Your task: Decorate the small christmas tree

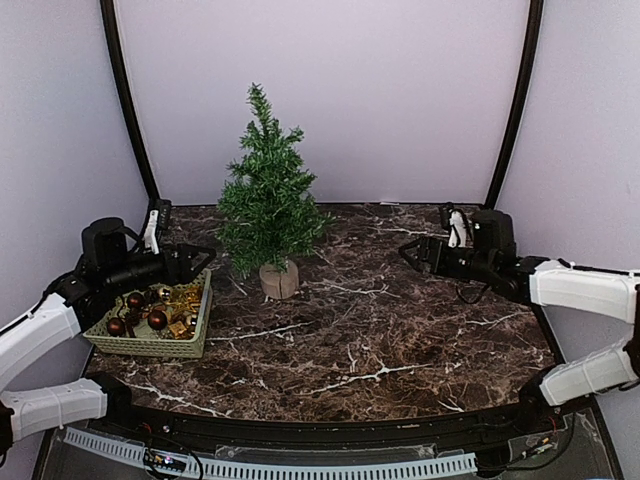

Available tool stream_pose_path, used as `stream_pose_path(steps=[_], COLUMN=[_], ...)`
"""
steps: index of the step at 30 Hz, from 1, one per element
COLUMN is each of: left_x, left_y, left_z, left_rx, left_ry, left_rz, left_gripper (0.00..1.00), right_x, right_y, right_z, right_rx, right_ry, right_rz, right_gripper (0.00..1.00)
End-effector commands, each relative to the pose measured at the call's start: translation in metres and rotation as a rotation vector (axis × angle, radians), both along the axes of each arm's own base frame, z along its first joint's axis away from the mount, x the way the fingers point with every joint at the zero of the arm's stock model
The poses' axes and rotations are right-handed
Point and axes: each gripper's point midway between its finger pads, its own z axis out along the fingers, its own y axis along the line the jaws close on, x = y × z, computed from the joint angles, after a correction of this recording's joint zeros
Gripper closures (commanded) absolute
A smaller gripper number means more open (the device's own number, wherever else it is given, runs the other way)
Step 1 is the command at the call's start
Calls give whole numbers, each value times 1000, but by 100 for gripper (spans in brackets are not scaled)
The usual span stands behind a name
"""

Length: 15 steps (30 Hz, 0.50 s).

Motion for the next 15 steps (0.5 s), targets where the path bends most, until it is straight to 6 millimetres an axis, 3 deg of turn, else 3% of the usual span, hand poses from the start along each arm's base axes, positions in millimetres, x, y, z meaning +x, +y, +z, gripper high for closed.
stream_pose_path(steps=[1,4,9,13,15], left_x=[-22,-27,-26,-23,-20], left_y=[-20,-32,-43,-48,-48], left_z=[-15,-16,-21,-24,-25], left_rx=[-59,-74,-73,-104,-120], left_ry=[95,112,123,139,150], left_rz=[-132,-173,-172,-157,-142], left_gripper=[21,21,20,20,20], right_x=[-11,-39,-83,-105,-108], right_y=[-15,-4,39,89,111], right_z=[55,91,134,146,137], right_rx=[86,176,192,161,129], right_ry=[-181,-285,-422,-495,-515], right_rz=[-33,94,248,334,357], right_gripper=[7,7,7,9,11])
